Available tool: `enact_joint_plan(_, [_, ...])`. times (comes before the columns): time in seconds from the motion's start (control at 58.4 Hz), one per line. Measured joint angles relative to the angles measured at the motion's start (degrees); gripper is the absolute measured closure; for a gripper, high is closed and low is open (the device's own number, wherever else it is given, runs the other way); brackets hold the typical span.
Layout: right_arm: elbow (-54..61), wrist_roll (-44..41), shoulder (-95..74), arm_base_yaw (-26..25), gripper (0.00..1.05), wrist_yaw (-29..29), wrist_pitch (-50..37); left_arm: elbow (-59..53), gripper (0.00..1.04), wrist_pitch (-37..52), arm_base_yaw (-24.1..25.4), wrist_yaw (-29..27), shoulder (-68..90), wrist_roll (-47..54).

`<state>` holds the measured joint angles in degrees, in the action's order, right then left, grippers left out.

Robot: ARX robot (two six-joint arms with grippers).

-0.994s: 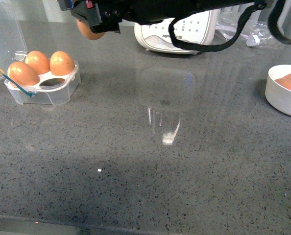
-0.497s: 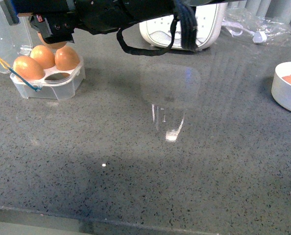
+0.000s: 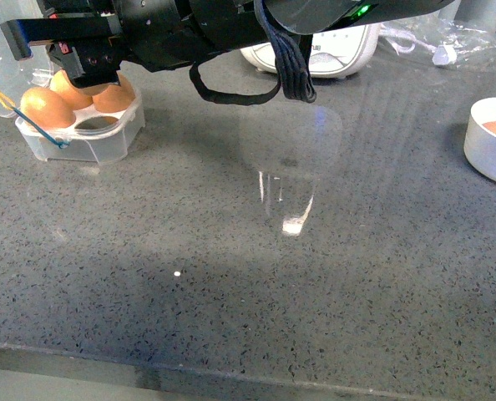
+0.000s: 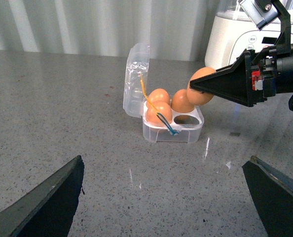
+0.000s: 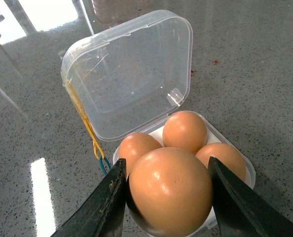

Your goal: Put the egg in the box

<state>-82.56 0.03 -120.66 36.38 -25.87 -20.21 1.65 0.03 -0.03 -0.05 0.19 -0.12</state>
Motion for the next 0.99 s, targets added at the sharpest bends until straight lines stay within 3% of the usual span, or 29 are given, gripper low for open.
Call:
enact_joint_plan(0.754, [-1.2,-0.2,-2.6,0.7,0.63,1.6,2.3,0.0,0.07,0.0,0.0,0.0,0.0,0.0])
enact_joint_plan(0.994, [-1.2,-0.3,-2.6,0.7,0.17,1.6,2.5,0.0,0.07,0.0,0.0,0.0,0.0,0.0])
